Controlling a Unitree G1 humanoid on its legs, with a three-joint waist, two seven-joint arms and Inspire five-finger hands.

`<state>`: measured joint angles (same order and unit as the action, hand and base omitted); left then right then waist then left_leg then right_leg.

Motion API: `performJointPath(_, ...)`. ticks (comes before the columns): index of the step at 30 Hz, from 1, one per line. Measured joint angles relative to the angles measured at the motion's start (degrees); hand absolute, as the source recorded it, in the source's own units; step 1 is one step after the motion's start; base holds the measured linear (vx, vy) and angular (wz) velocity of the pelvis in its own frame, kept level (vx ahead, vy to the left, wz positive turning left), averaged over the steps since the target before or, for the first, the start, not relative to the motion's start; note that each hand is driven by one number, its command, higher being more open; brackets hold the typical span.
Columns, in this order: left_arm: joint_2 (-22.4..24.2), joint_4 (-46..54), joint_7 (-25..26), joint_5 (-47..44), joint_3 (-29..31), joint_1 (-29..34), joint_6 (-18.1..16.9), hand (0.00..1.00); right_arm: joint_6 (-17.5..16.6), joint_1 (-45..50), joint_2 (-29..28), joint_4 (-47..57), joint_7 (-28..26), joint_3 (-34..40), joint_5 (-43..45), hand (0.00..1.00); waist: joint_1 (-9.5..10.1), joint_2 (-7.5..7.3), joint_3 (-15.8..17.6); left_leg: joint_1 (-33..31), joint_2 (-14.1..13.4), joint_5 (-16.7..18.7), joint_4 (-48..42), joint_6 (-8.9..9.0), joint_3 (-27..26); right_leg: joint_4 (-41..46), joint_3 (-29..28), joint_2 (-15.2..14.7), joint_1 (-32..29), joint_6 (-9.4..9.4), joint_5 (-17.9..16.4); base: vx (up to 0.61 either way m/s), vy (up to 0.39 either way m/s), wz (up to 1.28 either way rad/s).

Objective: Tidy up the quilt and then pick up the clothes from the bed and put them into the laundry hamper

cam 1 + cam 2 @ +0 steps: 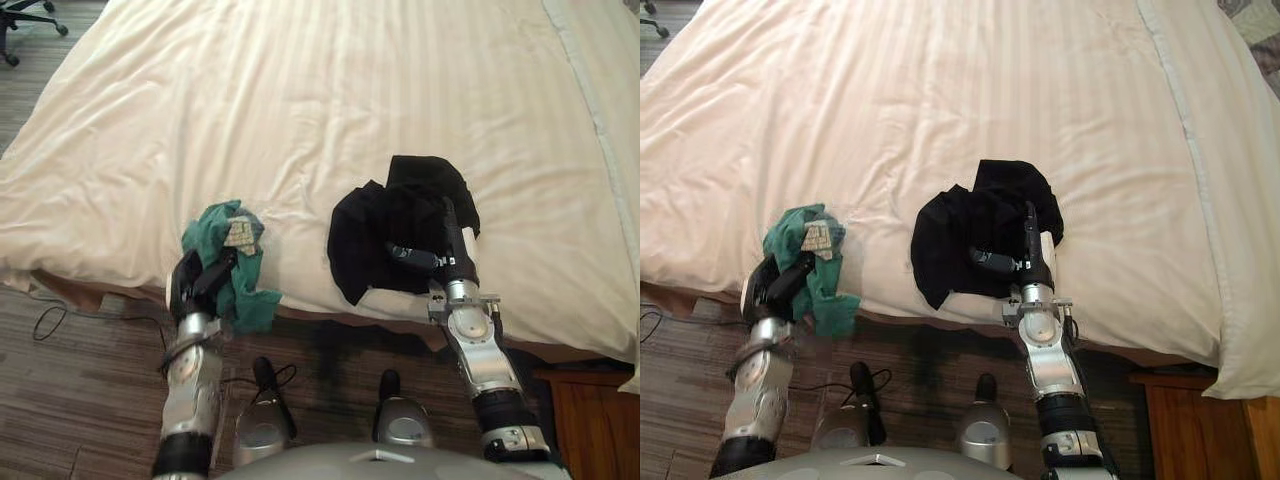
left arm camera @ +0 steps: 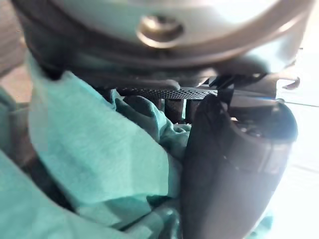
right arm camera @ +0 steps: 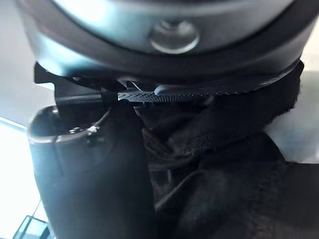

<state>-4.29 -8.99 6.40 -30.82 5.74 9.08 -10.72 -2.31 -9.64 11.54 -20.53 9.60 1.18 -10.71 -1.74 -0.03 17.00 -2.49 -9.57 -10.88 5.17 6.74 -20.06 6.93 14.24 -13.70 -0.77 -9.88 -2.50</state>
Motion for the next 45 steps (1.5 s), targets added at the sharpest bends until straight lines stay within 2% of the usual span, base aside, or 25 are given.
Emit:
performJointPath(9, 0.0, 6.3, -4.1, -0.3, -9.1, 2.3, 2.2, 0.00, -2.5, -10.7, 5.3, -21.9, 0.9, 11.0, 0.4, 0.00, 1.69, -0.73, 0.0, -3.9, 1.2, -0.5, 0.0, -0.47, 6.3, -1.4, 6.4, -0.4, 1.4, -0.14, -0.4, -0.07, 0.021, 0.39)
performJointPath(10, -0.1, 7.0, -5.0, -0.3, -9.5, 2.3, 2.2, 0.00, -2.5, -10.6, 6.1, -22.5, 1.0, 11.4, 0.4, 0.00, 1.61, -1.92, -0.7, -5.2, 1.5, 0.4, 0.0, 0.56, 6.5, -2.7, 7.2, -0.8, 1.3, -0.10, -0.4, -0.04, 0.053, 0.56)
performJointPath(13, 0.3, 6.9, -5.7, -0.2, -9.7, 3.2, 2.6, 0.00, -2.4, -8.7, 6.6, -21.5, 1.1, 11.9, 0.5, 0.00, 2.09, -2.11, -1.8, -6.1, 2.5, -1.7, -0.1, -2.01, 7.0, -3.8, 7.6, -0.7, 1.4, -0.22, -0.3, 0.06, 0.046, 0.16)
performJointPath(14, -0.1, 6.7, -5.7, -0.2, -9.8, 3.2, 3.6, 0.00, -2.3, -5.4, 6.3, -19.2, 1.2, 11.9, 0.9, 0.00, 1.98, -2.78, -2.1, -6.1, 3.2, -1.3, 0.0, -2.28, 7.6, -4.2, 7.5, -1.0, 1.8, 0.01, -0.3, 0.10, 0.017, 0.28)
performJointPath(17, -0.8, 6.2, -5.7, 1.3, -8.8, 4.8, 3.8, 0.00, -2.1, 2.0, 3.7, -12.7, 1.0, 12.1, 6.6, 0.00, 3.21, -4.43, -3.5, -5.9, 3.9, -0.6, 0.0, -1.76, 7.4, -4.2, 6.2, -1.3, 1.8, 0.59, -0.4, 0.14, -0.002, 0.07)
performJointPath(19, -1.0, 5.0, -5.6, 3.7, -7.8, 5.8, 3.8, 0.00, -2.2, 4.4, 1.3, -9.9, 0.7, 12.2, 10.7, 0.00, 3.25, -4.73, -3.7, -5.1, 3.8, -0.5, -0.1, -1.68, 7.1, -4.1, 5.8, -1.2, 2.2, 0.78, -0.7, 0.13, -0.050, -0.16)
performJointPath(23, 0.3, 2.1, -5.4, 6.7, -7.3, 8.5, 6.1, 0.00, -3.2, 10.6, -1.9, -3.9, -3.0, 11.5, 16.5, 0.00, 2.82, -3.74, -5.2, -2.3, 2.6, 0.5, -0.2, -0.62, 5.5, 2.4, 4.4, -1.2, 1.1, 1.96, -1.5, 0.13, -0.048, -0.21)
performJointPath(25, 1.3, 2.5, -5.4, 7.3, -8.0, 9.7, 6.2, 0.00, -3.6, 15.5, -4.3, -0.7, -4.2, 10.9, 19.0, 0.00, 2.11, -3.11, -5.4, -0.6, 1.6, 1.2, -0.2, -0.39, 5.9, 11.5, 4.1, -1.5, -1.3, 3.43, -2.3, 0.08, -0.027, 0.16)
performJointPath(27, 1.2, 2.7, -5.3, 8.0, -8.4, 10.6, 6.2, 0.00, -3.7, 21.8, -8.5, 3.1, -4.3, 9.8, 21.0, 0.00, 1.30, -3.49, -5.5, 1.1, 1.3, 1.8, -0.3, -0.67, 9.1, 22.1, -2.1, -1.0, -3.3, 4.27, -2.3, 0.09, -0.039, 0.69)
performJointPath(28, 1.4, 3.0, -4.9, 8.7, -9.0, 10.8, 6.0, 0.00, -3.8, 24.9, -10.2, 4.8, -4.2, 9.2, 21.9, 0.00, 0.95, -3.17, -5.3, 1.0, 1.0, 1.9, -0.3, -0.71, 11.7, 26.0, -6.0, 0.3, -4.8, 6.28, -1.9, 0.09, -0.078, 1.11)
performJointPath(29, 1.6, 3.2, -4.3, 8.9, -9.0, 11.0, 5.6, 0.00, -4.1, 27.7, -11.5, 6.3, -4.2, 7.8, 23.0, 0.00, 0.14, -2.64, -5.1, 0.4, 0.2, 2.3, -0.3, -1.08, 14.4, 27.0, -11.2, 3.0, -5.1, 7.98, -6.2, 0.06, -0.159, 1.37)
performJointPath(30, 2.1, 3.5, -3.3, 8.9, -8.9, 11.1, 5.4, 0.00, -4.6, 31.1, -12.8, 8.3, -4.0, 5.7, 23.3, 0.00, -0.37, -2.76, -5.1, -1.0, 0.3, 2.3, -0.3, -0.82, 17.8, 25.2, -17.6, 7.0, -4.6, 8.43, -10.8, 0.00, -0.278, 1.57)
performJointPath(31, 2.8, 3.5, -2.7, 8.8, -8.9, 11.4, 4.9, 0.00, -5.5, 33.8, -13.8, 10.2, -3.8, 4.3, 23.5, 0.00, -0.18, -3.13, -5.3, -2.5, 1.3, 2.1, -0.4, -0.86, 20.2, 21.4, -21.2, 9.1, -4.4, 8.50, -11.6, -0.02, -0.294, 1.42)
performJointPath(32, 3.3, 3.5, -2.6, 8.8, -8.9, 11.6, 4.6, 0.00, -6.2, 34.8, -14.1, 10.8, -3.5, 3.8, 23.6, 0.00, -0.20, -3.33, -5.3, -3.8, 2.0, 2.1, -1.1, -0.83, 20.9, 19.7, -21.0, 9.0, -3.7, 9.10, -12.6, -0.04, -0.248, 1.22)
performJointPath(33, 4.0, 3.7, -2.5, 8.6, -8.8, 12.3, 4.5, 0.00, -7.0, 35.8, -14.1, 11.7, -2.9, 3.4, 24.1, 0.00, 0.15, -3.12, -5.4, -5.6, 2.3, 2.2, -2.5, -0.76, 21.5, 16.6, -20.5, 8.6, -1.6, 8.12, -14.6, -0.05, -0.174, 0.96)
performJointPath(34, 4.5, 5.0, -2.3, 8.4, -8.2, 14.1, 4.2, 0.00, -7.7, 36.8, -14.1, 12.9, -2.4, 2.4, 24.9, 0.00, 1.13, -3.46, -5.6, -7.8, 2.6, 2.1, -4.4, -0.61, 21.6, 11.2, -17.3, 7.8, 0.7, 5.34, -16.9, -0.09, -0.205, 0.90)
performJointPath(36, 6.8, 4.7, -2.2, 8.4, -7.7, 16.0, 4.3, 0.00, -9.4, 39.2, -12.6, 14.4, -1.5, 2.0, 24.9, 0.00, 2.15, -0.01, -4.9, -11.4, 1.0, 0.8, -9.1, -0.75, 25.3, 10.0, -11.6, 10.1, 2.6, 5.49, -16.3, -0.11, -0.223, 1.00)
performJointPath(37, 7.3, 4.7, -2.2, 8.3, -7.8, 16.9, 4.3, 0.00, -9.6, 40.0, -12.2, 14.4, -1.1, 2.0, 24.9, 0.00, 2.21, 0.68, -5.0, -12.2, 1.2, -0.3, -10.1, 0.31, 25.8, 10.0, -9.7, 10.3, 3.3, 5.68, -16.4, -0.11, -0.190, 1.51)
performJointPath(38, 8.1, 4.8, -2.3, 8.2, -8.2, 18.2, 4.2, 0.00, -9.8, 41.2, -11.5, 14.3, 0.2, 2.1, 24.4, 0.00, 2.08, 1.43, -5.2, -13.7, 2.4, -3.5, -10.4, -1.40, 24.6, 9.4, -4.7, 10.3, 4.4, 5.77, -16.4, -0.12, -0.135, 1.83)
performJointPath(39, 8.6, 4.8, -2.3, 8.4, -8.6, 18.0, 4.2, 0.00, -10.0, 41.5, -11.2, 14.0, 1.6, 3.0, 22.9, 0.00, 2.16, 1.97, -5.4, -14.7, 3.1, -4.8, -8.4, -6.55, 19.4, 7.5, 0.5, 9.7, 5.6, 6.96, -15.7, -0.14, -0.094, 1.85)
performJointPath(40, 8.5, 4.7, -2.4, 8.5, -8.7, 18.1, 4.2, 0.00, -10.0, 41.3, -11.1, 13.7, 2.3, 3.5, 22.1, 0.00, 2.18, 2.75, -5.5, -15.3, 2.9, 1.8, -8.7, -9.36, 14.3, 6.0, 2.7, 10.3, 6.1, 7.09, -15.2, -0.13, -0.069, 1.63)
performJointPath(41, 8.6, 3.8, -2.4, 8.6, -8.7, 17.9, 4.3, 0.00, -10.1, 40.6, -11.6, 12.6, 3.7, 4.1, 21.6, 0.00, 2.23, 2.82, -5.2, -16.7, 1.8, 7.0, -9.4, -10.65, 9.2, 4.7, 5.6, 10.4, 7.0, 7.26, -14.0, -0.11, -0.043, 1.74)
performJointPath(42, 8.2, 1.8, -2.0, 8.6, -8.3, 16.1, 4.1, 0.00, -10.3, 40.6, -11.6, 11.4, 5.5, 5.3, 20.8, 0.00, 1.91, 1.60, -5.5, -18.9, 0.6, 11.8, -13.8, -12.17, 1.8, 2.8, 10.6, 9.2, 8.2, 7.39, -12.9, -0.11, -0.035, 1.81)
performJointPath(44, 8.2, -0.7, -1.7, 8.5, -8.1, 15.9, 4.1, 0.00, -10.3, 40.6, -11.2, 10.4, 6.0, 6.9, 20.2, 0.00, 2.03, 1.45, -5.6, -19.9, -0.1, 12.4, -22.5, -13.34, -0.6, 3.2, 14.4, 8.1, 9.0, 7.19, -13.1, -0.07, 0.020, 1.17)
performJointPath(45, 9.1, -2.1, -1.5, 8.5, -8.3, 17.4, 4.2, 0.00, -10.2, 41.1, -9.9, 10.1, 6.3, 8.2, 20.2, 0.00, 2.19, 4.03, -5.9, -17.2, 0.1, 12.6, -22.2, -12.72, -1.3, 4.3, 16.8, 9.4, 10.1, 6.90, -13.5, -0.04, 0.033, 1.15)
